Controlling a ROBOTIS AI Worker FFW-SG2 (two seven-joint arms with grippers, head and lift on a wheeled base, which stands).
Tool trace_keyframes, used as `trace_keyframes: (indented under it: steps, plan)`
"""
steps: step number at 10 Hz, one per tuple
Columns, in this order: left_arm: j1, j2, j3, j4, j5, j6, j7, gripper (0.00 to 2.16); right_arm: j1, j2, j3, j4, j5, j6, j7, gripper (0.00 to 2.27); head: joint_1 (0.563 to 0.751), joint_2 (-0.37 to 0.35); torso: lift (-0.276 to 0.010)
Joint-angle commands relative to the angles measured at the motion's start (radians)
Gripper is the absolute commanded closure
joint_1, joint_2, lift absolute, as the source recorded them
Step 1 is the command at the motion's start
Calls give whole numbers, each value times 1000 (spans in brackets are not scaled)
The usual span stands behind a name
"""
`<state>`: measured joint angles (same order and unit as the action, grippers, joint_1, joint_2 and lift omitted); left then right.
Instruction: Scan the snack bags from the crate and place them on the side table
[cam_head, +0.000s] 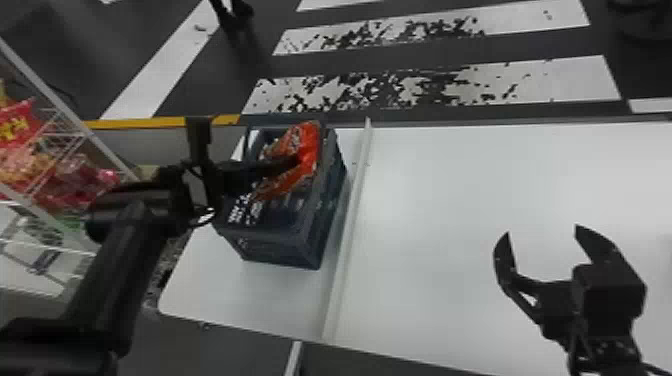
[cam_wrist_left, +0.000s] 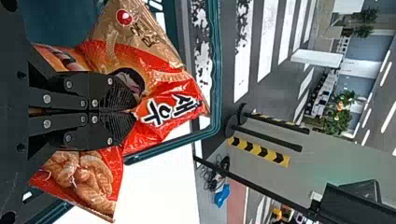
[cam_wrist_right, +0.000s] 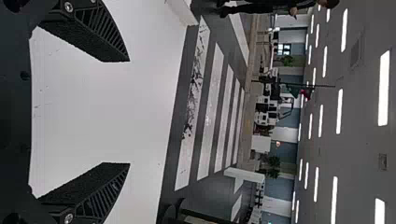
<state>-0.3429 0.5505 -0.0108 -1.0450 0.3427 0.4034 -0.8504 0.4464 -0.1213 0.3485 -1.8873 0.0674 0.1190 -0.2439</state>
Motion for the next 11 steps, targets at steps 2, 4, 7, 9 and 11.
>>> trace_keyframes:
  steps: [2,4,7,9,11]
  plan:
    - [7,3,25,-1,59,75,-9,2135,0,0,1,-1,-1,0,0,83,695,296,-50]
    - [16,14,86,-7,174,176,-1,2135,0,2,1,0,0,3,0,83,695,302,-50]
    - [30,25,173,-13,328,332,33,2135,0,3,3,0,0,3,0,83,695,324,-50]
    - [38,26,209,-9,440,446,76,2135,-2,5,4,2,0,3,0,83,695,330,-50]
    - [45,28,236,-4,527,559,114,2135,-2,3,6,2,0,9,0,83,695,330,-50]
